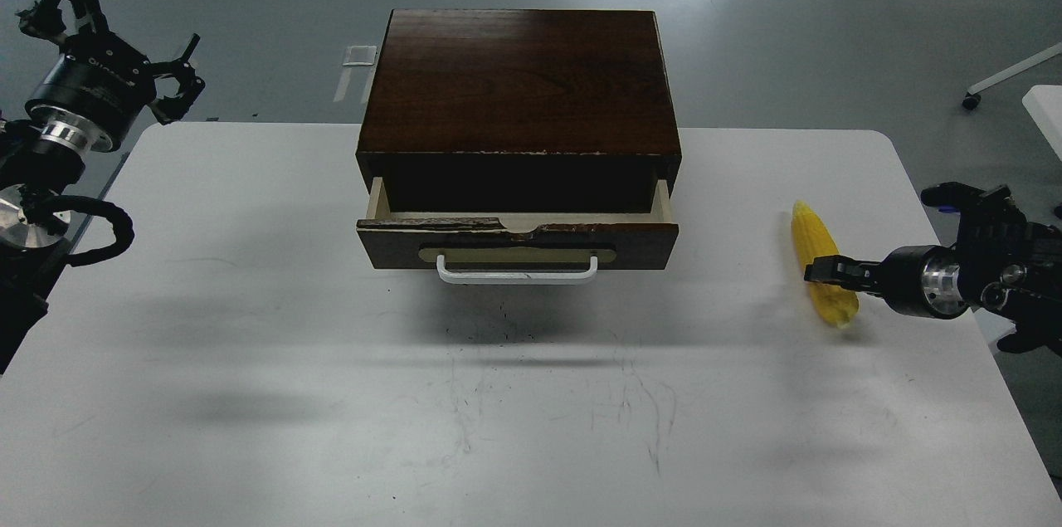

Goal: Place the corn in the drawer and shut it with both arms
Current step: 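Close the right gripper around the yellow corn cob, then lift the corn cob with the right gripper up and over the box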

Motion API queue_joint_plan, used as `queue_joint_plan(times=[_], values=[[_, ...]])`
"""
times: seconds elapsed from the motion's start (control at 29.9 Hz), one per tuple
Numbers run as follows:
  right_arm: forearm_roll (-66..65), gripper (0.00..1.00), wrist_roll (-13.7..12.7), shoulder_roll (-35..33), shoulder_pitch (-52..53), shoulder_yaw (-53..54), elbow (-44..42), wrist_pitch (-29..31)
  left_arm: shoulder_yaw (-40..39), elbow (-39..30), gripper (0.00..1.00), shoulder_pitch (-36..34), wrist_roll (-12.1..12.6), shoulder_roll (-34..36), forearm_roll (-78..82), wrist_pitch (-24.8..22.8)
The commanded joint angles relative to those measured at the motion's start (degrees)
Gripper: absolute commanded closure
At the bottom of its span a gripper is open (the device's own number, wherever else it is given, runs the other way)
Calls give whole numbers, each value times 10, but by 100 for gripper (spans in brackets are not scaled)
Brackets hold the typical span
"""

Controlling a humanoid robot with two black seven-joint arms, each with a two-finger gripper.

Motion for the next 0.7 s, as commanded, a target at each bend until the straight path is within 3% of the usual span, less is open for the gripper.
queue_joint_plan(times=[0.0,0.13,0.37,0.67], values=[[0,56,0,-1,1,-1,0,0,0,0,2,-1,0,0,0,0],[0,66,0,-1,2,-2,0,0,0,0,2,0,0,2,0,0],[1,74,0,-8,11,0,5,0,0,0,2,-1,2,9,0,0],[2,76,0,-123,78,3,95,4,0,-1,2,-2,3,9,0,0]])
